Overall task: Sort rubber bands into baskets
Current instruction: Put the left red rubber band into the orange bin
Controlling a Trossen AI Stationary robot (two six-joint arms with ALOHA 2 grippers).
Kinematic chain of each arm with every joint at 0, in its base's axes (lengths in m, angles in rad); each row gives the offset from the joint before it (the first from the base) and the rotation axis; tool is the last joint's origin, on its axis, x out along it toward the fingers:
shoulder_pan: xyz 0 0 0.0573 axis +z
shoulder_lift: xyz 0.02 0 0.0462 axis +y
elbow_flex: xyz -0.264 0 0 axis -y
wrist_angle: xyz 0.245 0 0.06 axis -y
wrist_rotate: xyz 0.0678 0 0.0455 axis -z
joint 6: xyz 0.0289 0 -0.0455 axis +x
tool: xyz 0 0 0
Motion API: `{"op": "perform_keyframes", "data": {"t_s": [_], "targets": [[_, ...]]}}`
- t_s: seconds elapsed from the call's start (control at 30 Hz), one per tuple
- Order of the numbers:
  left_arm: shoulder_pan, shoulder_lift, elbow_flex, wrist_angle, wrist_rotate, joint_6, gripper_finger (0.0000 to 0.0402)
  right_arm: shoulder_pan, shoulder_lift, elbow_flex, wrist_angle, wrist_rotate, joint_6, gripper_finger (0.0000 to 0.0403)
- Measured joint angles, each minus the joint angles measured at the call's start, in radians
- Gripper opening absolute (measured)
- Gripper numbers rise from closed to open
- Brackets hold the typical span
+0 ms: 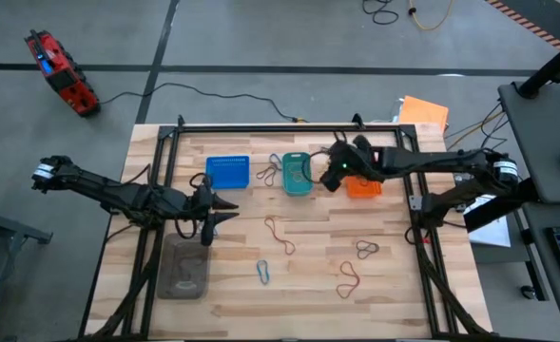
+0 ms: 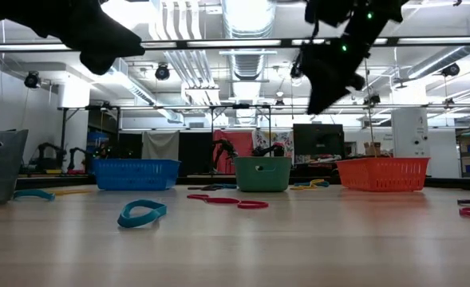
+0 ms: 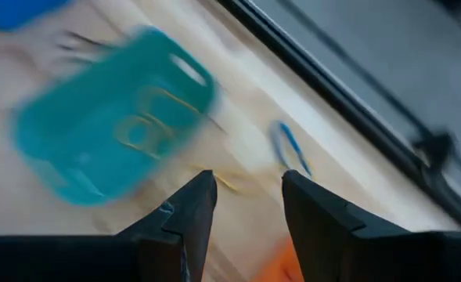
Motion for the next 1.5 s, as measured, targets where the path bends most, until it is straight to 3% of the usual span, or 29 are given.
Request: {"op": "perform_keyframes", "data": {"t_s": [0.23,0.43,0.63,1.2,1.5], "targets": [[0.000,0.000,0.000,-0.009,0.000,-0.035,0.0077,0.128,0.005,-0.012,0.252,0.001,-0.166,0.0126],[0.000,0.000,0.000,-0.009,-0.028,-0.029,0.0077,0.186,0.006,-0.049,0.356,0.001,-0.262,0.0111],[0.000,0.000,0.000,-0.009,-0.105,-0.026,0.0077,0.189,0.014,-0.063,0.395,0.000,-0.272,0.0098],[0.000,0.000,0.000,-0.009,-0.106,0.000,0.0077,0.189,0.014,-0.095,0.429,-0.002,-0.297,0.0073],[0.000,0.000,0.000,-0.009,-0.106,0.000,0.0077,0.195,0.014,-0.192,0.726,-0.086,-0.376,0.0071]]}}
